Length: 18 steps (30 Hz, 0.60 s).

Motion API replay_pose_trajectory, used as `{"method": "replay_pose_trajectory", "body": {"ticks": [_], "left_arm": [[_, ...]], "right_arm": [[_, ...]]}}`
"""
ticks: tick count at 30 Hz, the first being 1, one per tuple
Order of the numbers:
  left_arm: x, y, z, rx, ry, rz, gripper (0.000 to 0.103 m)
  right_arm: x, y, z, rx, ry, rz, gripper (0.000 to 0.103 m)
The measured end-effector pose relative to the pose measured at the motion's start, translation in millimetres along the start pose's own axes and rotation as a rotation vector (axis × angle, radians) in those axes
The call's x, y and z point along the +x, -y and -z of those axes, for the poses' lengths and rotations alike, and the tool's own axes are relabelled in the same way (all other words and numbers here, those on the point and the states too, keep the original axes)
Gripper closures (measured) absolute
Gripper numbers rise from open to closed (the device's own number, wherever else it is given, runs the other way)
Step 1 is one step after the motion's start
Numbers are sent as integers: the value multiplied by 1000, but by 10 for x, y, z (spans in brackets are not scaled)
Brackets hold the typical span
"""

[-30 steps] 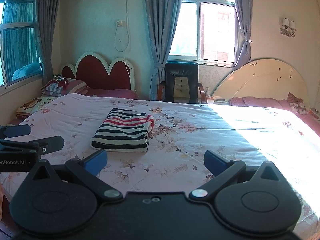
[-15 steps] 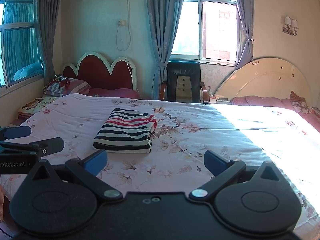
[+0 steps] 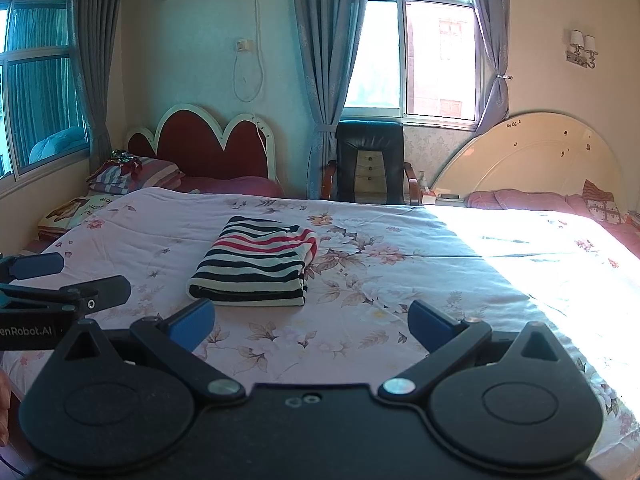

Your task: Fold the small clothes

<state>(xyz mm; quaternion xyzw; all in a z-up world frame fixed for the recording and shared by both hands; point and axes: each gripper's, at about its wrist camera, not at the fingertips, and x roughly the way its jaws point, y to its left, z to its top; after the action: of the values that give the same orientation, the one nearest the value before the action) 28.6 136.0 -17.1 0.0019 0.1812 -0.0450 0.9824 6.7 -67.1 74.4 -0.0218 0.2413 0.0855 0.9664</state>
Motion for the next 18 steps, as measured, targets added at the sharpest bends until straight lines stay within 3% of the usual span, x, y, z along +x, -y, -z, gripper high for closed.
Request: {"method": "replay_pose_trajectory", "body": {"ticks": [18], "left_arm": [[10,-51,60,-4,23,-4,0]], "right_arm": [[46,-2,18,-7,-7,-5,1]]}}
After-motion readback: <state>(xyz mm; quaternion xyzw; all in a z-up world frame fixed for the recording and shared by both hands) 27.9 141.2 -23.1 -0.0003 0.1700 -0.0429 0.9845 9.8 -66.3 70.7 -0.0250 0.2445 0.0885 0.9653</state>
